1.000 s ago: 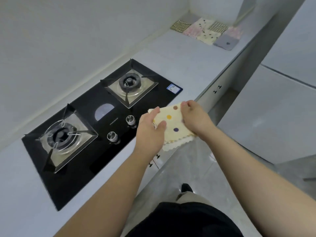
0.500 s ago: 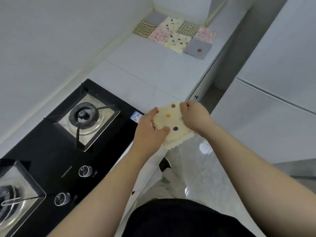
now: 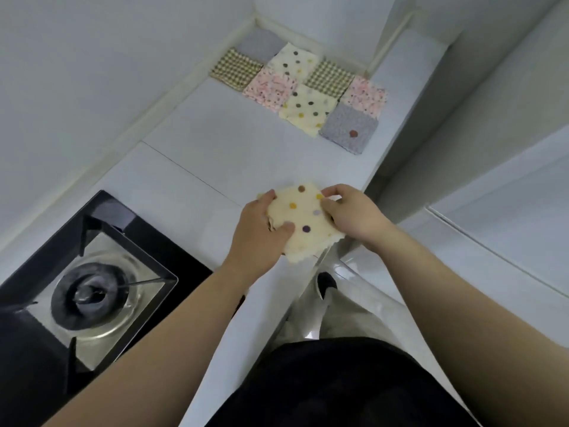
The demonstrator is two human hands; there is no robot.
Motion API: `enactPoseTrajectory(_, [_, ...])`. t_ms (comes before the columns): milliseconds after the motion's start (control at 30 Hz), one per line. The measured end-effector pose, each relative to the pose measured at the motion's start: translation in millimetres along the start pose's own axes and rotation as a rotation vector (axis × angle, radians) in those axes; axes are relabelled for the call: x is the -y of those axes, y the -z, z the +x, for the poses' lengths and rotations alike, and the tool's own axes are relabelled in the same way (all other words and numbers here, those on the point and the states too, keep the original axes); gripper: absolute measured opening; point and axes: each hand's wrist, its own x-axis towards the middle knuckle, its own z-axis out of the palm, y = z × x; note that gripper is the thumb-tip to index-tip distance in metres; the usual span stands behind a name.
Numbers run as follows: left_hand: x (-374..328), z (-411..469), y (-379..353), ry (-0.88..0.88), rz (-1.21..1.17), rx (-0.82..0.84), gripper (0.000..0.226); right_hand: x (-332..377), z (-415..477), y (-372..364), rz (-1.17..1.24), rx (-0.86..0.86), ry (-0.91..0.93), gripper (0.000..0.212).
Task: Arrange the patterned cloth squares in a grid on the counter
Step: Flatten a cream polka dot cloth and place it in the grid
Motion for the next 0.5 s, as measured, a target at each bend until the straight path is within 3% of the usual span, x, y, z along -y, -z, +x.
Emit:
enactPoseTrajectory(133, [1.9, 43.3, -4.0, 0.064, 0.017, -0.001, 0.063, 8.7, 46.5, 13.2, -0.106, 0.106, 0.02, 0.036])
enactPoseTrajectory(333, [-3.4, 102.7, -34.6, 0.182, 0.075, -0.053, 0.054, 3.7, 133.7, 38.9, -0.357, 0.129, 0.187, 0.011])
enactPoseTrajectory(500, [-17.6, 143.3, -69.1, 0.262, 0.032, -0.024, 0.056, -10.1, 181.8, 61.7, -0.473, 0.148, 0.284, 0.027])
